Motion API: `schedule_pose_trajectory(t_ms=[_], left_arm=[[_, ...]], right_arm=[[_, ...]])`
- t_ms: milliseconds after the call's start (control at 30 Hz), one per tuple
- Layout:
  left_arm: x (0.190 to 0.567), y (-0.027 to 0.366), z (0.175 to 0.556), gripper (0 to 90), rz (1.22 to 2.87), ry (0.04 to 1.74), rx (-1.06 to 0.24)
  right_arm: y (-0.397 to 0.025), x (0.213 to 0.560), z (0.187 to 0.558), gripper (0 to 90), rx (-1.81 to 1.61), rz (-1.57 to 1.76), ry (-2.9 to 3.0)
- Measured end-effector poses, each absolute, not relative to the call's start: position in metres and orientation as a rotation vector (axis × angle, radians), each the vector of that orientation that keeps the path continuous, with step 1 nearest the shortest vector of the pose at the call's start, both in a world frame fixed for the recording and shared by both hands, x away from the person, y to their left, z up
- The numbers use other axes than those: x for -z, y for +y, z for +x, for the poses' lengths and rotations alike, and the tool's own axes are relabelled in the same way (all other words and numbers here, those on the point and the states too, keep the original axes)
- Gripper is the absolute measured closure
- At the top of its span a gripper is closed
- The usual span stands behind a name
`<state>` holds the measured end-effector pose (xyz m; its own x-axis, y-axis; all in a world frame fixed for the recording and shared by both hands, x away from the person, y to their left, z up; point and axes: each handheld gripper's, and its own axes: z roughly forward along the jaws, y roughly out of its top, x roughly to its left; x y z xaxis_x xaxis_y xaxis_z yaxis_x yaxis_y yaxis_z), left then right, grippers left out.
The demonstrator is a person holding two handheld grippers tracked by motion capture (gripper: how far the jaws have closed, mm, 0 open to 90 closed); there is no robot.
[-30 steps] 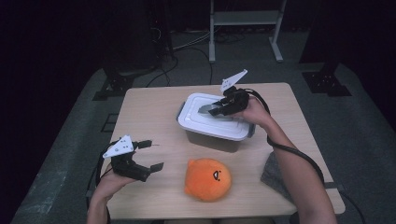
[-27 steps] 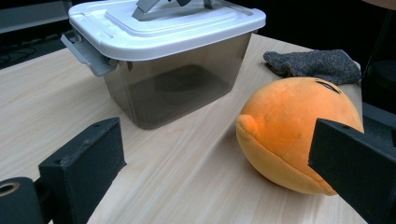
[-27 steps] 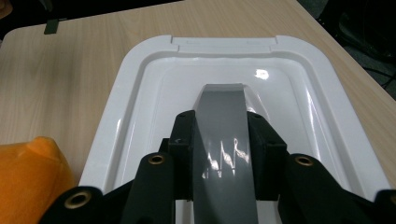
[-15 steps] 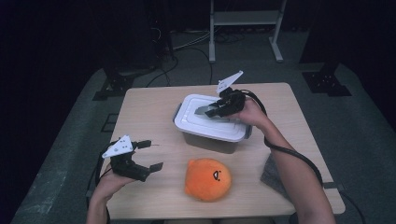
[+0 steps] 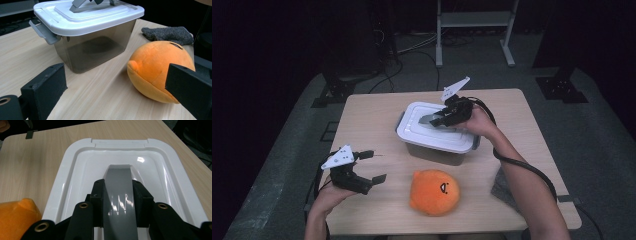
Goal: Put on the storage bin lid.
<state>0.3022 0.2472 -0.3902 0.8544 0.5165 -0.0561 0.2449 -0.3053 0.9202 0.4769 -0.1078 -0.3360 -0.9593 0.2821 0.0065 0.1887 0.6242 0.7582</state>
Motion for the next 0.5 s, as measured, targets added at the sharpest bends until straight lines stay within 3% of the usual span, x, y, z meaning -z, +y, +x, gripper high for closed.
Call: schedule_pose_trajectory(t_ms=[500], left_arm=[[0.3907,0.2478,0.3024,2.9,1.901,0.566,-0.299]], right_arm=[[-0.1060,0.3348,0.4742,65.6,-1.246,0.406,2.719]])
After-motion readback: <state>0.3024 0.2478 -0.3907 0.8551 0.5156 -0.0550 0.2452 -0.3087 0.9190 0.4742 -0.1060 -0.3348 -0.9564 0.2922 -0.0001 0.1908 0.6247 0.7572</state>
